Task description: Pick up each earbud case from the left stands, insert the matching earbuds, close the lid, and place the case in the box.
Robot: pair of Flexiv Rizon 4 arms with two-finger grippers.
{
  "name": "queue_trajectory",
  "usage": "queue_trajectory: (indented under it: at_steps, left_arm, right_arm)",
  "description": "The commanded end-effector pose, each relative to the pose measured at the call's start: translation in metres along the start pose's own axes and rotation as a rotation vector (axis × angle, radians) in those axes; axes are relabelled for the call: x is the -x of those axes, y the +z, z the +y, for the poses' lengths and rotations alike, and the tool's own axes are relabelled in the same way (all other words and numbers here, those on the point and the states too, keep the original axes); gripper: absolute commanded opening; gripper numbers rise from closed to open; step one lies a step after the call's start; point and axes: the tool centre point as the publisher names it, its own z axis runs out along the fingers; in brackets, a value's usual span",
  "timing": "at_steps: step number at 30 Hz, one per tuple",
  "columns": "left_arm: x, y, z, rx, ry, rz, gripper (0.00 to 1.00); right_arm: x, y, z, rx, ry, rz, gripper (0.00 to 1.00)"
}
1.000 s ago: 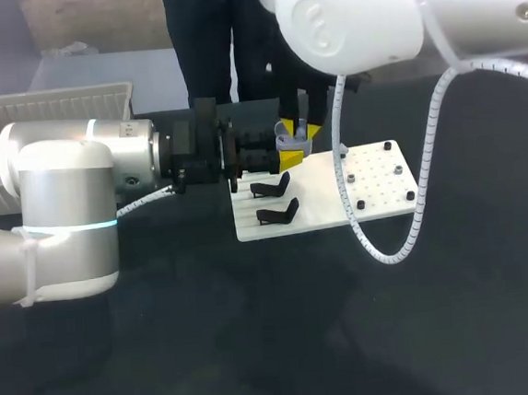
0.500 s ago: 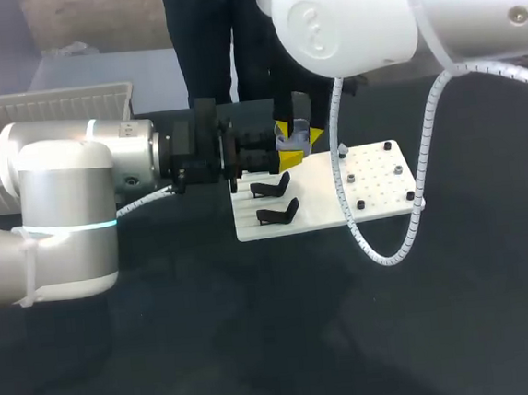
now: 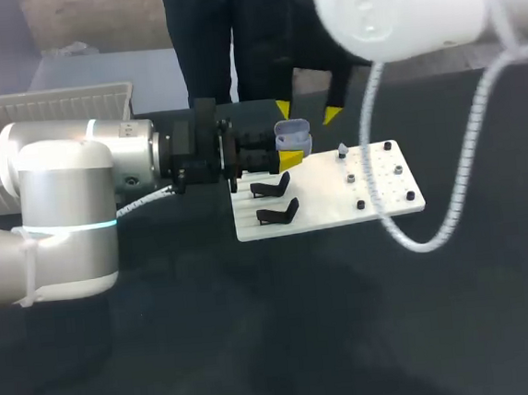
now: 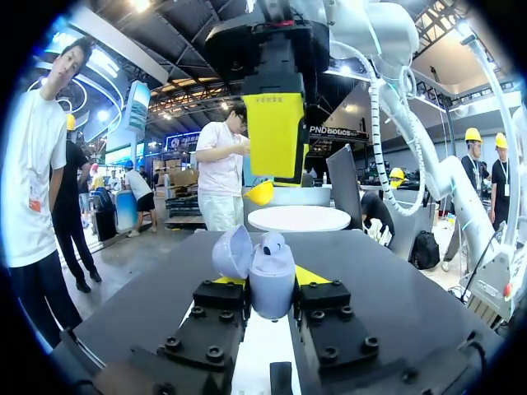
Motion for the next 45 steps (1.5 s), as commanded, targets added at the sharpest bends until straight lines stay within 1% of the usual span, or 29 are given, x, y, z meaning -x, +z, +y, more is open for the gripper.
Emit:
queue_trajectory:
  at_steps: [1, 7, 13, 29, 31, 32, 35, 36, 37, 40, 43, 45]
  left_arm:
    - [-0.001, 0.0, -0.001, 0.005, 0.004, -0.005, 0.0]
    - [-0.001, 0.0, -0.001, 0.005, 0.004, -0.005, 0.0]
    - [-0.001, 0.0, -0.001, 0.005, 0.004, -0.005, 0.0]
    - [-0.001, 0.0, -0.001, 0.005, 0.004, -0.005, 0.0]
    - [-0.001, 0.0, -0.001, 0.005, 0.004, -0.005, 0.0]
    - [-0.001, 0.0, -0.001, 0.005, 0.004, -0.005, 0.0]
    - [-0.001, 0.0, -0.001, 0.005, 0.004, -0.005, 0.0]
    - [-0.001, 0.0, -0.001, 0.005, 0.004, -0.005, 0.0]
    - [-0.001, 0.0, -0.001, 0.005, 0.004, -0.005, 0.0]
    - [-0.001, 0.0, -0.001, 0.005, 0.004, -0.005, 0.0]
    - [-0.001, 0.0, -0.001, 0.005, 0.004, -0.005, 0.0]
    - [-0.001, 0.0, -0.001, 0.005, 0.004, -0.005, 0.0]
  right_arm:
    - [-0.012, -0.006, -0.037, 0.114, -0.023, -0.077, 1.0]
    - [-0.007, -0.006, -0.053, 0.11, -0.134, -0.136, 1.0]
    - [0.002, -0.003, -0.06, 0.095, -0.213, -0.169, 1.0]
    - [0.002, -0.003, -0.06, 0.095, -0.213, -0.169, 1.0]
    - [0.011, 0.0, -0.06, 0.101, -0.208, -0.168, 1.0]
    - [0.02, -0.001, -0.061, 0.155, -0.183, -0.166, 1.0]
    - [0.036, 0.002, -0.062, 0.134, -0.163, -0.185, 1.0]
    - [0.039, 0.003, -0.062, 0.136, -0.159, -0.186, 1.0]
    - [0.047, 0.004, -0.062, 0.139, -0.14, -0.187, 1.0]
    - [0.061, 0.011, -0.059, 0.117, -0.123, -0.189, 1.0]
    - [0.071, 0.02, -0.056, 0.131, -0.093, -0.169, 1.0]
    - [0.077, 0.028, -0.056, 0.128, -0.058, -0.185, 1.0]
